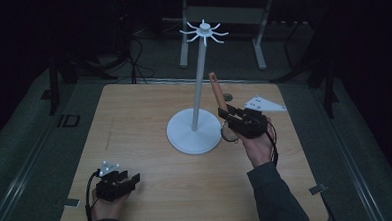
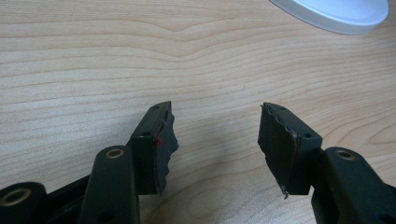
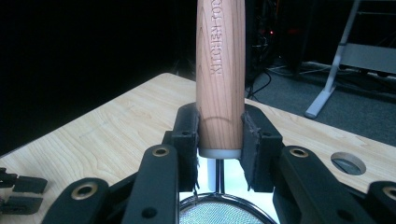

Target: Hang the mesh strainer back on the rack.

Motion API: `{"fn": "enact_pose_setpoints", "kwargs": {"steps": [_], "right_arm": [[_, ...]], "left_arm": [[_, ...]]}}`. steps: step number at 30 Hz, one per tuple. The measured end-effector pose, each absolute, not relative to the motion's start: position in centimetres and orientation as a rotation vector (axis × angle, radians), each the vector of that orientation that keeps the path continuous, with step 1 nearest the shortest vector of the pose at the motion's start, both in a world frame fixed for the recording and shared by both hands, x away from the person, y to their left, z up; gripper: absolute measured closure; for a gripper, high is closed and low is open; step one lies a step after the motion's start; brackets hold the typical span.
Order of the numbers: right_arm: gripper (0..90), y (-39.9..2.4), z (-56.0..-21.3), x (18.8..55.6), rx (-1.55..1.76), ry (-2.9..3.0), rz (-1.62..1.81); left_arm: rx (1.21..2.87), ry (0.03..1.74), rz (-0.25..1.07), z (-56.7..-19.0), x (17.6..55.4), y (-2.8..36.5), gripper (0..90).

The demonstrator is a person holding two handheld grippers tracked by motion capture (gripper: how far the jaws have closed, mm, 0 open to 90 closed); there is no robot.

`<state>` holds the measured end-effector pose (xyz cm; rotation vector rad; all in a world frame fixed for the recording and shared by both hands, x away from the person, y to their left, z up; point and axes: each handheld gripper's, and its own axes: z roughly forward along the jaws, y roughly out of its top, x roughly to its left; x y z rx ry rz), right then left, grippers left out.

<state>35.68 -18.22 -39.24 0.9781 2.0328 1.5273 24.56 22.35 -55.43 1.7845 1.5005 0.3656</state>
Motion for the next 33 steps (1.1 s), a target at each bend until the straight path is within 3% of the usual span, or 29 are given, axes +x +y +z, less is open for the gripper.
{"fn": "enact_pose_setpoints", "kwargs": {"steps": [33], "right_arm": [[69.7, -18.7, -37.3, 35.9, 0.971, 1.967, 1.640]], "left_arm": [[1.787, 1.498, 0.366, -55.4, 24.6, 22.4, 45.4]]}}
